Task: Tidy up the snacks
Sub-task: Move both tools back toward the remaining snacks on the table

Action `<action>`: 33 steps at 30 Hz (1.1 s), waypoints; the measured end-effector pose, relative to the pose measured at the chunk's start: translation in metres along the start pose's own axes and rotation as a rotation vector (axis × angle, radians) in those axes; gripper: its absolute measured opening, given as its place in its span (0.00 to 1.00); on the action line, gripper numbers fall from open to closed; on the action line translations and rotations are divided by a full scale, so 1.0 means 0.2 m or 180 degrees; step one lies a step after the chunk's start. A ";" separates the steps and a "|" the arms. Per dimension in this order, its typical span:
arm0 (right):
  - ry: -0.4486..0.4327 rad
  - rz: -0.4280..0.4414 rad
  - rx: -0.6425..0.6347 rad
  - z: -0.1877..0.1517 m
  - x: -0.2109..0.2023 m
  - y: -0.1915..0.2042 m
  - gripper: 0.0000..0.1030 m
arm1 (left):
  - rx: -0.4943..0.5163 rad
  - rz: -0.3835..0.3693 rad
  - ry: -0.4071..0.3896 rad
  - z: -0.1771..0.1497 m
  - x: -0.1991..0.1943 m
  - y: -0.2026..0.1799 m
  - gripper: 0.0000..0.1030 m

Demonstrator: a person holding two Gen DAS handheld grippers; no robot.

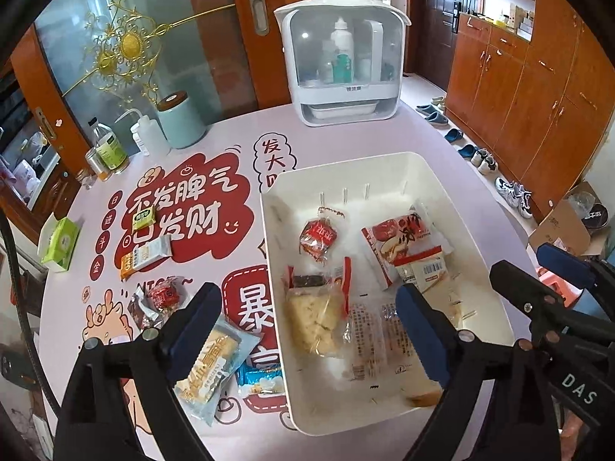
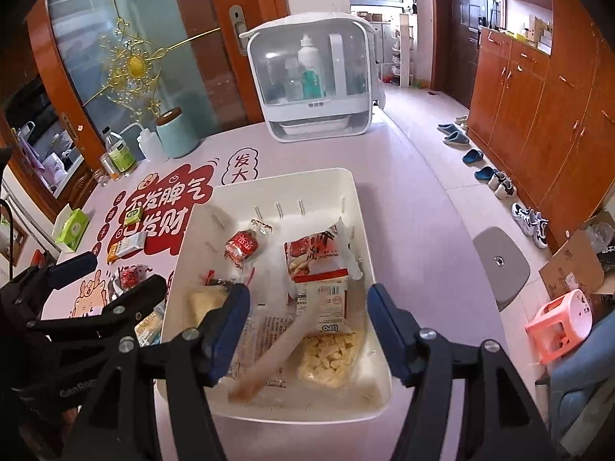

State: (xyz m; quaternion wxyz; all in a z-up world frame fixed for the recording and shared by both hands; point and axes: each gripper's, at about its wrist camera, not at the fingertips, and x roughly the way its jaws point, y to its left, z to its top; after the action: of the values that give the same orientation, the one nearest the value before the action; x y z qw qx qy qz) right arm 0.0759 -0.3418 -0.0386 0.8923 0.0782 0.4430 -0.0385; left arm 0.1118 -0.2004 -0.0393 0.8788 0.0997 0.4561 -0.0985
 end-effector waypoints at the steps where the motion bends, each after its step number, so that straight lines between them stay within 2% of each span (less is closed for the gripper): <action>1: -0.0001 0.0020 -0.0002 -0.01 -0.01 0.01 0.63 | 0.0009 0.0010 0.0002 0.00 0.00 0.00 0.89; 11: 0.0000 0.0074 -0.0026 -0.05 -0.05 0.03 0.63 | 0.0038 0.0093 0.0004 -0.08 -0.07 0.01 0.89; 21: -0.0064 0.0168 -0.0161 -0.07 -0.10 0.12 0.63 | -0.0018 0.0322 -0.0004 -0.15 -0.15 0.12 0.89; 28: -0.0061 0.0287 -0.0253 -0.07 -0.08 0.23 0.62 | 0.0046 0.0604 0.0035 -0.20 -0.19 0.31 0.89; 33: -0.0074 0.0355 -0.0366 -0.04 -0.07 0.38 0.62 | 0.0179 0.0825 -0.0007 -0.20 -0.25 0.60 0.89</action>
State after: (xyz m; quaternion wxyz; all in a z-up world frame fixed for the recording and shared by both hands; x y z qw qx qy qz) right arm 0.0724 -0.2660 -0.0247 0.9012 0.0508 0.4290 0.0358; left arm 0.0848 -0.0703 -0.0104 0.8815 0.1822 0.4356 0.0030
